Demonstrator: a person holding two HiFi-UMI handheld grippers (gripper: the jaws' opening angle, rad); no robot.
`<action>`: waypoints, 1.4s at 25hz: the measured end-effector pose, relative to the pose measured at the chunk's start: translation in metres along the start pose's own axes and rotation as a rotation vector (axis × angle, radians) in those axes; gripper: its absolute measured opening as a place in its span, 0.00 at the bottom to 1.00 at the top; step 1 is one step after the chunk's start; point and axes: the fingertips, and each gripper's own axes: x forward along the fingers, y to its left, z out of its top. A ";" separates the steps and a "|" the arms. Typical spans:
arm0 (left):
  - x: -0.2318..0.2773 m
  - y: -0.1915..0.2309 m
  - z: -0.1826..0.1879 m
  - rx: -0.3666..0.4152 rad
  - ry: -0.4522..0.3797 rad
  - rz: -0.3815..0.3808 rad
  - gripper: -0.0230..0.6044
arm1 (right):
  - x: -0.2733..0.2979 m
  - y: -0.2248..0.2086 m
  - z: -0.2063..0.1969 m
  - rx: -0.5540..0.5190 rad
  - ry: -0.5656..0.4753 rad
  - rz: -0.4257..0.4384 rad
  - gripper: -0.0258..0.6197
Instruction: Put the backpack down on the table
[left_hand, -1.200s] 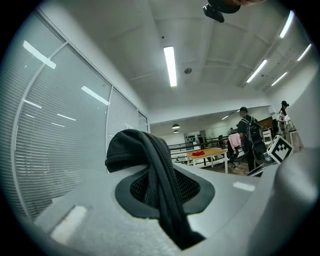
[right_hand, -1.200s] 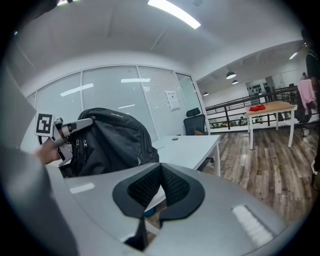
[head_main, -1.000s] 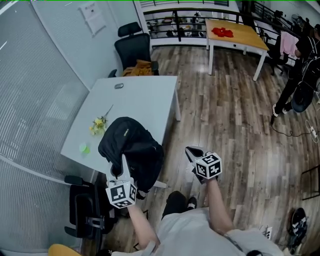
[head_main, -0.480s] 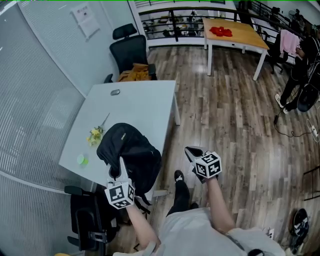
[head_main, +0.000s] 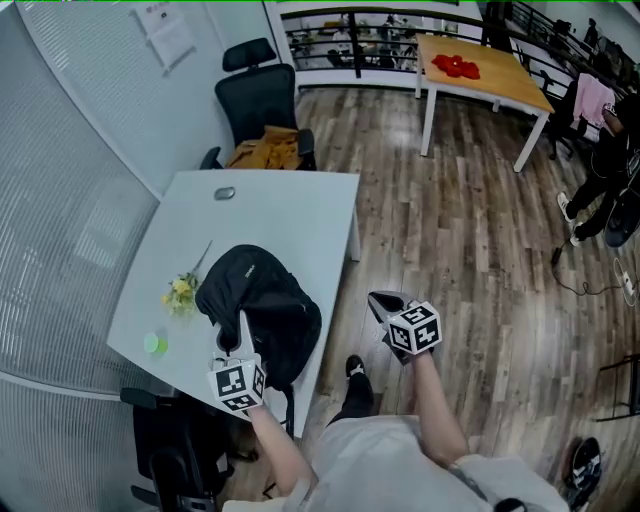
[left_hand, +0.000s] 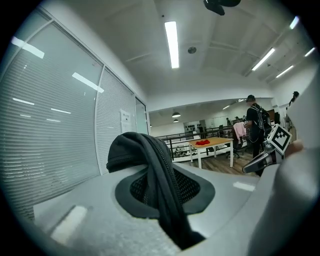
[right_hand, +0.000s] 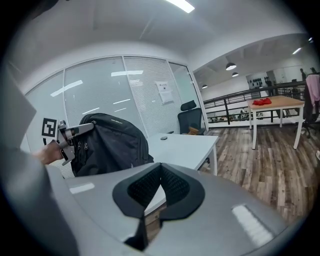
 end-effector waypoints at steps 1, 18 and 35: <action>0.013 0.001 0.001 -0.001 0.000 -0.015 0.13 | 0.009 -0.006 0.008 0.007 -0.003 -0.002 0.04; 0.185 0.055 -0.029 0.108 0.102 -0.154 0.14 | 0.112 -0.067 0.058 0.005 0.058 -0.046 0.04; 0.259 0.081 -0.126 -0.069 0.198 -0.221 0.14 | 0.189 -0.043 0.040 -0.080 0.176 0.020 0.04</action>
